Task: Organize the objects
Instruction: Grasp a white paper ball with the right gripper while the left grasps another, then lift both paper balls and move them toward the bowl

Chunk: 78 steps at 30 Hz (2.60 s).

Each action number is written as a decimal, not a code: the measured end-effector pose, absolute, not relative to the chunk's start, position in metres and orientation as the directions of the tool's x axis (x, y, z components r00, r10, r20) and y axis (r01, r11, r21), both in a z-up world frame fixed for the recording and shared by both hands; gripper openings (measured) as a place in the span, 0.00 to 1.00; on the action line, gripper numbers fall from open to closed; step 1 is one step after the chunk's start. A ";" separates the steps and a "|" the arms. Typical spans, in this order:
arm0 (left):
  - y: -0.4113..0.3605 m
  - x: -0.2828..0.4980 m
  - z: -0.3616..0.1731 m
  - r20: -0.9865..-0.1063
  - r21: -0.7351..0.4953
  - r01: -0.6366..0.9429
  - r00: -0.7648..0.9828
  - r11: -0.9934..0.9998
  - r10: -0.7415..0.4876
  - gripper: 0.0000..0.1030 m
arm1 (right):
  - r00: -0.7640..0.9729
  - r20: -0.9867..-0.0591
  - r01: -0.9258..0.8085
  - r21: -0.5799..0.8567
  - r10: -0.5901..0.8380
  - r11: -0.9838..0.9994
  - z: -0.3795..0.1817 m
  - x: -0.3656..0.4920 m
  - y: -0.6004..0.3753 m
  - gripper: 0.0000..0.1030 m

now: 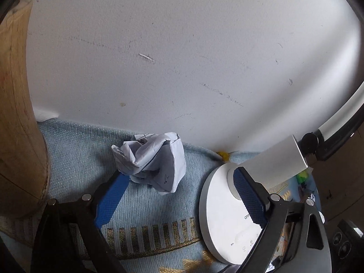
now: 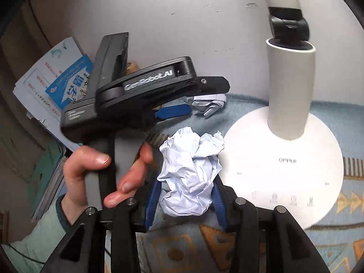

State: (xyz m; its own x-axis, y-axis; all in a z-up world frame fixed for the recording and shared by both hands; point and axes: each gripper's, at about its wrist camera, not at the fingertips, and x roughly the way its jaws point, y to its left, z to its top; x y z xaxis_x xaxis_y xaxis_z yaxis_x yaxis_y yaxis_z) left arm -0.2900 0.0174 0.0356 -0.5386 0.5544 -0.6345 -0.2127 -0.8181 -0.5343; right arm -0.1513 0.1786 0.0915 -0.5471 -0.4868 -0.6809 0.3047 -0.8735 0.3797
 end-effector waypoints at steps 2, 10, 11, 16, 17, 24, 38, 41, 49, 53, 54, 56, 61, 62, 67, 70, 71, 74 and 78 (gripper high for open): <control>0.015 -0.288 0.036 -0.640 -0.517 -0.189 -0.563 -0.835 0.523 0.77 | -0.537 -0.672 0.308 0.408 -0.511 -0.860 0.091 -0.129 0.178 0.41; 0.004 -0.268 0.045 -0.575 -0.546 -0.237 -0.592 -0.803 0.565 0.25 | -0.480 -0.635 0.364 0.483 -0.605 -0.796 0.065 -0.121 0.155 0.41; 0.002 -0.262 0.049 -0.553 -0.545 -0.261 -0.603 -0.797 0.575 0.22 | -0.483 -0.627 0.376 0.481 -0.611 -0.792 0.065 -0.119 0.157 0.41; -0.021 -0.227 0.064 -0.471 -0.612 -0.272 -0.629 -0.743 0.618 0.21 | -0.490 -0.589 0.415 0.490 -0.642 -0.766 0.070 -0.104 0.165 0.41; -0.030 -0.214 0.064 -0.460 -0.634 -0.275 -0.617 -0.723 0.638 0.21 | -0.514 -0.598 0.397 0.469 -0.615 -0.789 0.071 -0.100 0.168 0.41; -0.020 -0.169 0.044 -0.611 -0.528 -0.205 -0.583 -0.824 0.536 0.72 | -0.540 -0.590 0.367 0.477 -0.601 -0.799 0.069 -0.026 0.212 0.41; 0.037 -0.300 0.024 -0.709 -0.322 0.033 -0.670 -0.946 0.218 0.71 | -0.526 -0.587 0.314 0.539 -0.615 -0.782 0.043 -0.028 0.251 0.43; 0.043 -0.302 0.022 -0.692 -0.378 -0.036 -0.653 -0.925 0.308 0.36 | -0.549 -0.653 0.312 0.420 -0.522 -0.852 0.046 -0.029 0.228 0.43; 0.030 -0.180 0.047 -0.675 -0.416 -0.147 -0.611 -0.897 0.413 0.35 | -0.703 -0.652 0.135 0.270 -0.284 -0.953 0.055 -0.016 0.241 0.43; 0.025 -0.074 0.044 -0.691 -0.394 -0.199 -0.580 -0.898 0.431 0.35 | -0.691 -0.666 0.028 0.365 -0.282 -0.931 0.048 0.015 0.264 0.43; 0.026 -0.053 0.038 -0.696 -0.380 -0.203 -0.579 -0.902 0.424 0.35 | -0.684 -0.670 0.015 0.383 -0.289 -0.924 0.045 0.025 0.267 0.43; 0.012 -0.017 0.031 -0.701 -0.398 -0.196 -0.565 -0.896 0.435 0.35 | -0.678 -0.669 0.009 0.407 -0.304 -0.914 0.043 0.040 0.270 0.47; 0.024 0.017 0.014 -0.654 -0.435 -0.213 -0.593 -0.875 0.470 0.35 | -0.622 -0.732 -0.021 0.371 -0.279 -0.928 0.032 0.053 0.263 0.80; 0.024 0.020 0.011 -0.647 -0.439 -0.204 -0.604 -0.875 0.465 0.35 | -0.630 -0.731 -0.030 0.363 -0.264 -0.931 0.033 0.056 0.263 0.80; 0.018 0.029 0.022 -0.568 -0.468 -0.234 -0.659 -0.852 0.493 0.36 | -0.676 -0.709 -0.132 0.388 -0.204 -0.912 0.028 0.068 0.284 0.86; 0.015 0.026 0.021 -0.560 -0.485 -0.238 -0.654 -0.841 0.508 0.36 | -0.670 -0.703 -0.148 0.439 -0.237 -0.886 0.024 0.065 0.294 0.86; 0.018 0.026 0.022 -0.562 -0.477 -0.253 -0.649 -0.842 0.513 0.36 | -0.668 -0.705 -0.149 0.441 -0.239 -0.885 0.025 0.065 0.294 0.86; 0.025 0.029 0.022 -0.575 -0.452 -0.270 -0.641 -0.850 0.509 0.36 | -0.664 -0.719 -0.154 0.401 -0.206 -0.903 0.026 0.065 0.288 0.86; 0.022 0.027 0.021 -0.568 -0.466 -0.265 -0.642 -0.844 0.516 0.36 | -0.670 -0.731 -0.163 0.311 -0.126 -0.937 0.031 0.064 0.276 0.86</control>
State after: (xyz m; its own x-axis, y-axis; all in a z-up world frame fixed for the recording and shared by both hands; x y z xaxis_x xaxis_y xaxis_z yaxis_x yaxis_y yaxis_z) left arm 0.0274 0.0224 0.0206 -0.6420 0.5156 -0.5675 -0.2653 -0.8438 -0.4665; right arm 0.0645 0.2761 0.0308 -0.6703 -0.1260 -0.7314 -0.1628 -0.9365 0.3105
